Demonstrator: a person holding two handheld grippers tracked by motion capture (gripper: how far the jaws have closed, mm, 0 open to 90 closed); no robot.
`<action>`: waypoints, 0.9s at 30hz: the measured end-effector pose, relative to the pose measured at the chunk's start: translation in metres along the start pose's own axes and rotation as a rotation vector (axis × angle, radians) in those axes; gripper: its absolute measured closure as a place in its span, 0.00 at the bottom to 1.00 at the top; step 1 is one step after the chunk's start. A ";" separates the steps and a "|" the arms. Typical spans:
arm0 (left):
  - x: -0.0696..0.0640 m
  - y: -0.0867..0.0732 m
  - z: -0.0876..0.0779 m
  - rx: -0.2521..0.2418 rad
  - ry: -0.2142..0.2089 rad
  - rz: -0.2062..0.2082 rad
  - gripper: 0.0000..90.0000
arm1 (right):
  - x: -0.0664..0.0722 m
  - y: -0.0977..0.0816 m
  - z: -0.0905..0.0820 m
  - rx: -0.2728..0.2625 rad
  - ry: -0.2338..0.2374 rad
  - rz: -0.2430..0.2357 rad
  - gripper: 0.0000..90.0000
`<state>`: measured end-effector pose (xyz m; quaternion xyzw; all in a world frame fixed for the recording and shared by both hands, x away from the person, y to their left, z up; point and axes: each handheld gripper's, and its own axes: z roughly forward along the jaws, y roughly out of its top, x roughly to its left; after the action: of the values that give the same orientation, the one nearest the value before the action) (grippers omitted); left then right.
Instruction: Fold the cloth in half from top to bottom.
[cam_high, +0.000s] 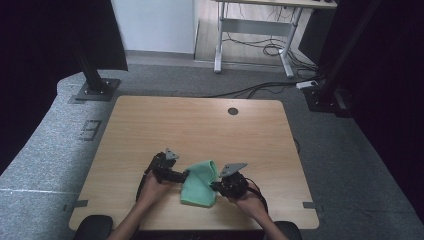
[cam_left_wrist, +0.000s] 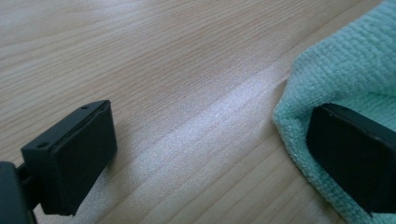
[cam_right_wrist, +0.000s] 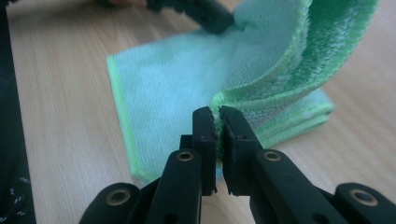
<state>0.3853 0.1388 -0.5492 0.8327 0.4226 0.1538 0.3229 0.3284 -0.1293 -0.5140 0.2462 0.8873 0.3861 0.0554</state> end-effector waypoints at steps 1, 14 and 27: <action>0.000 0.000 0.000 0.000 -0.001 0.000 0.02 | 0.001 -0.002 0.002 0.006 0.000 0.003 0.93; 0.002 0.011 -0.019 -0.021 -0.197 0.042 0.05 | 0.000 -0.017 0.014 0.002 0.010 0.059 0.92; -0.042 0.071 -0.044 -0.111 -0.346 0.153 0.32 | 0.001 -0.021 0.015 -0.024 0.003 0.084 0.92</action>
<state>0.3800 0.0923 -0.4679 0.8574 0.2872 0.0554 0.4234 0.3238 -0.1314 -0.5392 0.2822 0.8716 0.3988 0.0407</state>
